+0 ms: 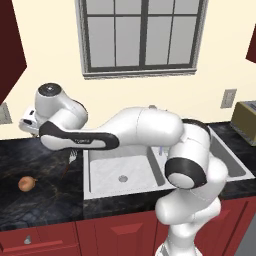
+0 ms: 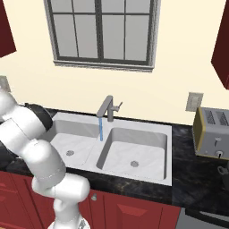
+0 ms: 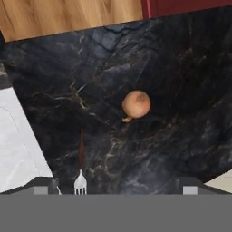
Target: Turn on the sink faucet. Then move the onion from the counter to the sink. Turn off the sink. Move the vegetable from the sink to the pot next to the stove. Finally move the pot to the front left burner.
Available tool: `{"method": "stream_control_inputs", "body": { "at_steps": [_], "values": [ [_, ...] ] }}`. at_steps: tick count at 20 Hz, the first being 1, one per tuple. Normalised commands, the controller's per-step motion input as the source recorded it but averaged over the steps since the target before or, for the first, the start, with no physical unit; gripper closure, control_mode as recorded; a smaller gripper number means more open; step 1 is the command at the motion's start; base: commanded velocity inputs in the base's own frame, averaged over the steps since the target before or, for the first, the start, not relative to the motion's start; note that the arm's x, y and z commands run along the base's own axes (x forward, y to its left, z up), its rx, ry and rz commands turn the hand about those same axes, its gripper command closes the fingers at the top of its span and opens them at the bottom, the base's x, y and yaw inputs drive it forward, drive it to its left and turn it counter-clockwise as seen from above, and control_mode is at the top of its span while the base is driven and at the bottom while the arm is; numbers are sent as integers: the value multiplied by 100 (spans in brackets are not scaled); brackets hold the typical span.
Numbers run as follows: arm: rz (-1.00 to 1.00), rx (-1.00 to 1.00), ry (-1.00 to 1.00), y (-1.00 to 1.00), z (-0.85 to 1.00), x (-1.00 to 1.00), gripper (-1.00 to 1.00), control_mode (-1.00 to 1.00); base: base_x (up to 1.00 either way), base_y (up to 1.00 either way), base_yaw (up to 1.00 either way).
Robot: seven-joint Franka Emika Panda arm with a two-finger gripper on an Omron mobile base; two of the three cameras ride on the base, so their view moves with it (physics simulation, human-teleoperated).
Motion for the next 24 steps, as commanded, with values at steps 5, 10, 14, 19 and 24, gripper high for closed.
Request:
{"method": "stream_control_inputs", "body": {
  "at_steps": [5, 10, 14, 19, 24],
  "values": [
    [3, -1, 4, 36, -36, 0, -100, -100, 0, 0, 0],
    [1, 0, 3, 25, -30, 0, -100, -100, 0, 0, 0],
    [0, 0, 1, 19, -17, 0, -100, -100, 0, 0, 0],
    [0, 0, 1, 21, -18, 0, -100, -100, 0, 0, 0],
    [-1, 0, 2, 8, -22, 0, -100, -100, 0, 0, 0]
  ]
}}
